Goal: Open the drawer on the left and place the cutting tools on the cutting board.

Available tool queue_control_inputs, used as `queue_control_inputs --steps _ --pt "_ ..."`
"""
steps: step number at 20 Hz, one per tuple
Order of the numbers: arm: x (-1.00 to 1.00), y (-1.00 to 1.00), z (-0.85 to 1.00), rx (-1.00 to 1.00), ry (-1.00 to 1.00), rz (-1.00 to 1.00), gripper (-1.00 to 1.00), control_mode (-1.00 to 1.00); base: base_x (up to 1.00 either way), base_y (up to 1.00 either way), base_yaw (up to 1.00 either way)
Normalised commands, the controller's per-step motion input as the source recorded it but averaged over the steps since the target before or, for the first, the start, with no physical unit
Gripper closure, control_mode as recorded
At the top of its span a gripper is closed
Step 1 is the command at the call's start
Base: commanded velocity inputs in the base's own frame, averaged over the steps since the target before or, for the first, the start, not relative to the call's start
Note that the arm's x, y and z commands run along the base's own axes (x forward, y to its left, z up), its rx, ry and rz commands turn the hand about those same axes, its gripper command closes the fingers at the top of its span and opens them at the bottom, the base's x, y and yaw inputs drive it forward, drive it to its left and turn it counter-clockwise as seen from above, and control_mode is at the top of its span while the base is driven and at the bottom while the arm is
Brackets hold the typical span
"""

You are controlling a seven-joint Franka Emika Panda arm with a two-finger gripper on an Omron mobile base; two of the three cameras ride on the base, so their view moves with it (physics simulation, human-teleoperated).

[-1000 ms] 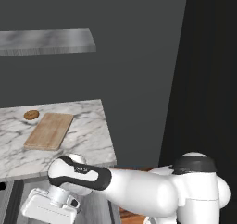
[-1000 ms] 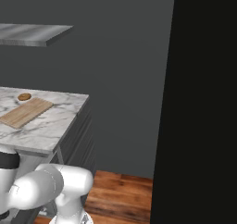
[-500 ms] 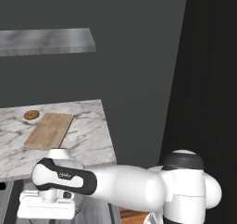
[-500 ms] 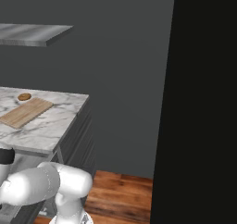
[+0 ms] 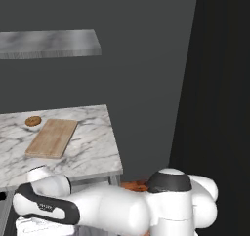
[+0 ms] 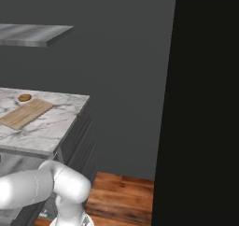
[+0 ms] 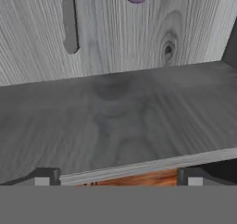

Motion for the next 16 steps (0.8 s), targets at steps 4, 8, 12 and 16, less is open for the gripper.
queue_control_inputs --steps 4,8,12,16 --pt "-0.15 -0.09 -0.27 -0.17 -0.06 0.00 -1.00 -1.00 0.00 0.00 0.00" --pt "-0.27 -0.05 -0.25 -0.14 -0.07 0.00 -1.00 -1.00 0.00 0.00 0.00" --pt "-0.24 0.00 -0.27 -0.09 -0.09 0.05 -1.00 -1.00 0.00 0.00 0.00" --pt "-0.06 -0.02 -0.23 -0.04 -0.12 0.06 -1.00 -1.00 0.00 0.00 0.00"
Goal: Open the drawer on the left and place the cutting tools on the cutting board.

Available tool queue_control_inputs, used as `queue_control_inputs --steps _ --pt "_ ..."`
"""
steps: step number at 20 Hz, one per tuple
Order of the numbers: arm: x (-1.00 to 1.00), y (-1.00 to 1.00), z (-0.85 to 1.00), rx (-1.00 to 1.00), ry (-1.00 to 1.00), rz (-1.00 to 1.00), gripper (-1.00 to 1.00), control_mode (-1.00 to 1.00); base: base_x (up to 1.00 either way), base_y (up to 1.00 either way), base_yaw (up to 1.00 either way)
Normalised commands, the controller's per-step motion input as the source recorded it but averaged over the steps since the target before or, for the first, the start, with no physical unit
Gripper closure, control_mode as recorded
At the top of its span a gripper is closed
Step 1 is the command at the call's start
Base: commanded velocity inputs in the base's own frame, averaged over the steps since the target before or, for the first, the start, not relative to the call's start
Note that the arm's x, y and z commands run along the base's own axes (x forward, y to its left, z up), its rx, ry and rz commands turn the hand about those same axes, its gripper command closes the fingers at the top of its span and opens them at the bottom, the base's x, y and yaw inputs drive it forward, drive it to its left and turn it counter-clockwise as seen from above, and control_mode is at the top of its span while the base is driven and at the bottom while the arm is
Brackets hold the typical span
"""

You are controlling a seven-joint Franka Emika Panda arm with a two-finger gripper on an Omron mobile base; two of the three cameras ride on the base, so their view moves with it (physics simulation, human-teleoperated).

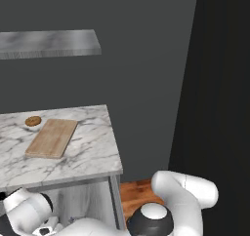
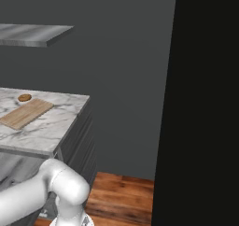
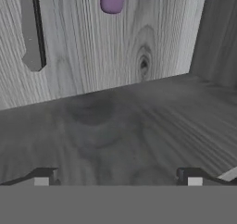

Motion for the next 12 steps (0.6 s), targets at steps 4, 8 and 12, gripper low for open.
queue_control_inputs --steps 4,8,12 --pt "-0.08 -0.08 -0.14 0.00 -0.11 0.06 -1.00 -1.00 0.00 0.00 0.00" --pt "-0.39 -0.09 -0.09 0.00 -0.06 0.08 -1.00 -1.00 0.00 0.00 0.00" --pt "-0.58 -0.08 -0.04 0.00 -0.04 0.09 -1.00 -1.00 0.00 0.00 0.00"
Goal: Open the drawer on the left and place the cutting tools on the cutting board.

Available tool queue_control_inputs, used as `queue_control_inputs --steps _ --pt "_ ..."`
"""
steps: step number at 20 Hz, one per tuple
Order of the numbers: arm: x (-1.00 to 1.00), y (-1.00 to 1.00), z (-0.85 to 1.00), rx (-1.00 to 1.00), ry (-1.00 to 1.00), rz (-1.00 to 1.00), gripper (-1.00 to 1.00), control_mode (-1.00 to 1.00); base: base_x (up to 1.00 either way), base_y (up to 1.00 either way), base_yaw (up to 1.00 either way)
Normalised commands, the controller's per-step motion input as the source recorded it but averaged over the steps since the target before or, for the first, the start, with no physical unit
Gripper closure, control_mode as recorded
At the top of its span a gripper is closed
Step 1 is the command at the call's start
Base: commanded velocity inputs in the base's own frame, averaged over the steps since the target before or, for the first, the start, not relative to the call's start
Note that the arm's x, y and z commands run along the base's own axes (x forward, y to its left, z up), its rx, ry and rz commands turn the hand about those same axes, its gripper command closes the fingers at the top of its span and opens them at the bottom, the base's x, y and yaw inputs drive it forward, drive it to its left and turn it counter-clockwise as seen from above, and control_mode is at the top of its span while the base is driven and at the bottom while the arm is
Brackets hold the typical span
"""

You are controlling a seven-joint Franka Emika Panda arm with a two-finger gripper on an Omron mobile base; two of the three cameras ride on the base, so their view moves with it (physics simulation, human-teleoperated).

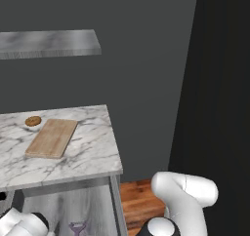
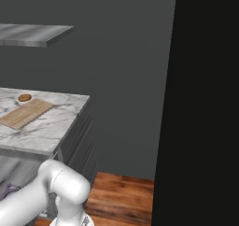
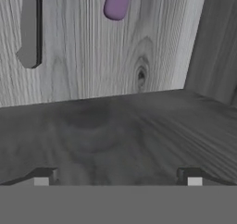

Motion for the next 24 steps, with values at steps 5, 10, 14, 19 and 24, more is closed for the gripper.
queue_control_inputs --steps 5,10,14,19,24 --pt "-0.47 -0.08 0.00 0.00 -0.01 0.09 -1.00 -1.00 0.00 0.00 0.00" --pt "0.10 -0.28 0.22 0.00 -0.02 0.02 -1.00 -1.00 0.00 0.00 0.00" --pt "0.40 -0.52 0.09 0.00 -0.02 0.00 -1.00 -1.00 0.00 0.00 0.00" --pt "0.24 -0.47 -0.01 0.00 -0.01 0.00 -1.00 -1.00 0.00 0.00 0.00" --pt "0.18 -0.19 -0.11 0.02 -0.02 0.01 -1.00 -1.00 0.00 0.00 0.00"
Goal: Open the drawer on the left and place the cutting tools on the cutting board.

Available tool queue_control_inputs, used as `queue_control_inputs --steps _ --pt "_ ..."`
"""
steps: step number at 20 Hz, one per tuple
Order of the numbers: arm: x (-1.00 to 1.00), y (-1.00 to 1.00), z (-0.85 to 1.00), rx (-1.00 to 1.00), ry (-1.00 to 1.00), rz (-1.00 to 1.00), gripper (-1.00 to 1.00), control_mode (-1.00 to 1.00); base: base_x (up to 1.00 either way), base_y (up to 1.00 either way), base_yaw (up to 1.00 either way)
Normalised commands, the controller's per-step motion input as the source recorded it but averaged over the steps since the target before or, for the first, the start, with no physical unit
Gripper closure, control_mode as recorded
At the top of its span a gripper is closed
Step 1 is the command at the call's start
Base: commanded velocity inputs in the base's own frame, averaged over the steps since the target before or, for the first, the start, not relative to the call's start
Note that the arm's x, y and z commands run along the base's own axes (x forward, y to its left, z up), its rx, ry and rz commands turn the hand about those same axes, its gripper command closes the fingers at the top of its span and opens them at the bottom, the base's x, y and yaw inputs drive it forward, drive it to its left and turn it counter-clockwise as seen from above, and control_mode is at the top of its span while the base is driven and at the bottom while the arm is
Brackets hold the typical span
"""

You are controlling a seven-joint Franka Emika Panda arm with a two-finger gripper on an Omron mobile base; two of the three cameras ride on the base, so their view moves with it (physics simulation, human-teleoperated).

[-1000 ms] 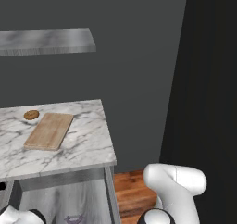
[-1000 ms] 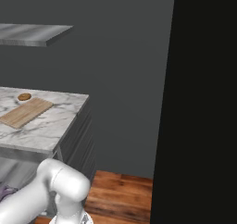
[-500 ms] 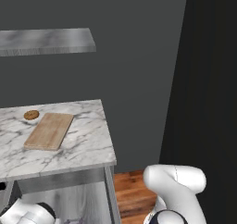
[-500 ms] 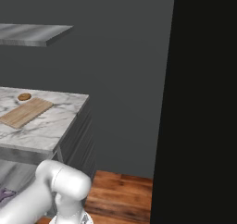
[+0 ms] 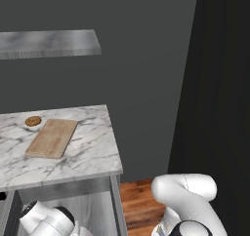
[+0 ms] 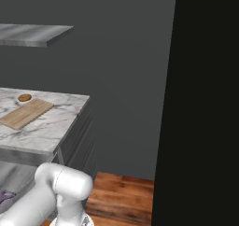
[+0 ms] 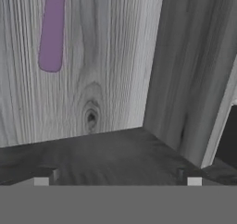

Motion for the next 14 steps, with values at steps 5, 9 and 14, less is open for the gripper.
queue_control_inputs --steps 5,9,14 --pt "0.15 0.05 -0.03 0.07 -0.02 0.02 -1.00 -1.00 0.00 0.00 0.00" --pt "0.11 0.18 -0.08 0.06 0.00 0.02 -1.00 -1.00 0.00 0.00 0.00" --pt "0.02 0.28 -0.22 0.04 0.00 0.04 -1.00 -1.00 0.00 0.00 0.00"
